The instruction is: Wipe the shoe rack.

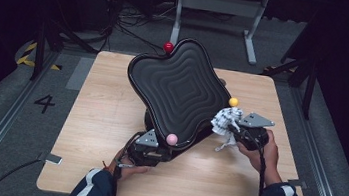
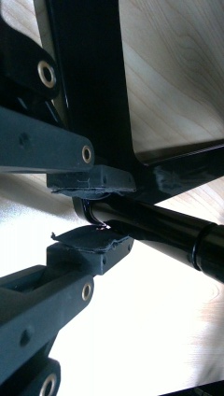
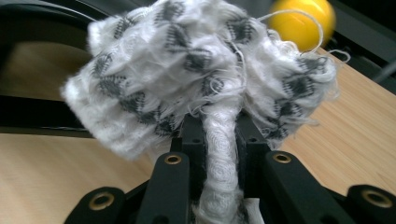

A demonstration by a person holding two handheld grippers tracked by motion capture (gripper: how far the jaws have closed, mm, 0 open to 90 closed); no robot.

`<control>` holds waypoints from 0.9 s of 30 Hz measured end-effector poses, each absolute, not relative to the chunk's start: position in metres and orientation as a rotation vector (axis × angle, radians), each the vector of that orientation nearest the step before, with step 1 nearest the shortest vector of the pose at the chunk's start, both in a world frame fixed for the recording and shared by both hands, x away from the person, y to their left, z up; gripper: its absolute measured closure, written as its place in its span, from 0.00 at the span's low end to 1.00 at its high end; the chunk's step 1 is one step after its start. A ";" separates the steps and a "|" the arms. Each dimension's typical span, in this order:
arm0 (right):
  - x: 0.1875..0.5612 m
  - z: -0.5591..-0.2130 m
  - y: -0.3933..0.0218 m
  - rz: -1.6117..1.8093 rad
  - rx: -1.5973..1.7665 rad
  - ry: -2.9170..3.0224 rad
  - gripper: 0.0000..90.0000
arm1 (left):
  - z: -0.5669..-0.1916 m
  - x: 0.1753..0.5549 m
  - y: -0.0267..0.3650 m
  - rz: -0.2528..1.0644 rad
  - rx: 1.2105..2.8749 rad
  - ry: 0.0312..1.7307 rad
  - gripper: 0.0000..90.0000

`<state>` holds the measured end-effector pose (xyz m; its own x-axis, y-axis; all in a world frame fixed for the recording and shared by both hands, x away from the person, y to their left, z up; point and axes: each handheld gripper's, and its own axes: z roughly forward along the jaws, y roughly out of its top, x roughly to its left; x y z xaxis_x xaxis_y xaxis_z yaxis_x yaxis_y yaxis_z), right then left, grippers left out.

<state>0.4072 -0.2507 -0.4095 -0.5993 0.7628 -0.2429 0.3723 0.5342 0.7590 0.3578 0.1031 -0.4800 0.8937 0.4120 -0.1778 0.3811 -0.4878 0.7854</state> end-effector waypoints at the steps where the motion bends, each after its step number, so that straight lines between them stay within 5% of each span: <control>1: 0.411 -0.412 -0.255 0.905 0.947 2.202 0.87 | -0.480 0.358 0.103 0.043 2.132 0.567 0.78; 9: 0.425 -0.428 -0.264 0.883 0.990 2.209 0.86 | -0.480 0.357 0.103 0.048 2.135 0.564 0.78; 27: 0.389 -0.426 -0.251 1.018 0.764 2.339 0.85 | -0.479 0.350 0.095 0.108 2.153 0.556 0.79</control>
